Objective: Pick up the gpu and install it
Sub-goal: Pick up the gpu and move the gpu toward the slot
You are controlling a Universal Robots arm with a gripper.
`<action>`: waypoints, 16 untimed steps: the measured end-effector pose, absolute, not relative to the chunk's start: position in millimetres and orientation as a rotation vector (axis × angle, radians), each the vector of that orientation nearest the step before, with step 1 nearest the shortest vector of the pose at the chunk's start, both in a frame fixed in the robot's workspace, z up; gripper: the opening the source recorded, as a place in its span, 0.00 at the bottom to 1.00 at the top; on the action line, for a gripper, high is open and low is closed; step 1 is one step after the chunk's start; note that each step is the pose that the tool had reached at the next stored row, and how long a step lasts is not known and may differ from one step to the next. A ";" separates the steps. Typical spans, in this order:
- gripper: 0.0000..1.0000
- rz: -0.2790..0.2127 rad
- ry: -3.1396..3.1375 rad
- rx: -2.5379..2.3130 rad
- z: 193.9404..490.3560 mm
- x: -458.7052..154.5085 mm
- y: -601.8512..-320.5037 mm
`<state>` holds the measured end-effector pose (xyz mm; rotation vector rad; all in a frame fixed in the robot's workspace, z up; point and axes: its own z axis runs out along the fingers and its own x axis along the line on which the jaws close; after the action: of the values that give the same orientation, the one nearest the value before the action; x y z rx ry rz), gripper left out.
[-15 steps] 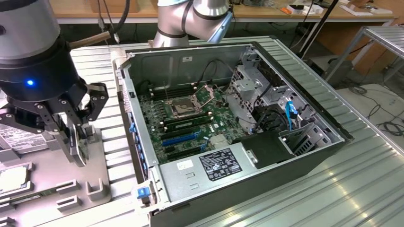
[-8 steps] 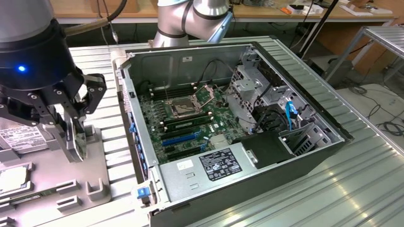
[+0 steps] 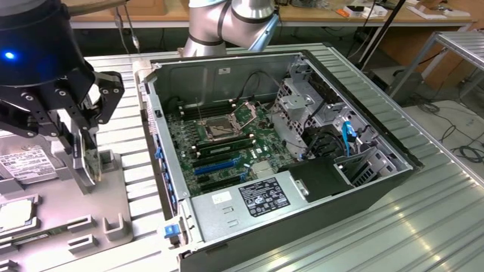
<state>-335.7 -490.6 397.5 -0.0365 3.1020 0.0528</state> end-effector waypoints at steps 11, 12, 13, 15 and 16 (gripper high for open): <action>0.27 0.052 3.102 -0.022 430.6 -335.7 -490.5; 0.27 0.052 3.102 -0.021 433.5 -335.7 -490.5; 0.27 0.052 3.102 -0.020 435.3 -335.7 -490.5; 0.27 0.052 3.102 -0.020 435.8 -335.7 -490.5; 0.27 0.052 3.102 -0.020 435.8 -335.7 -490.5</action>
<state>-335.7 -490.5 435.8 -0.0203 3.1019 0.0524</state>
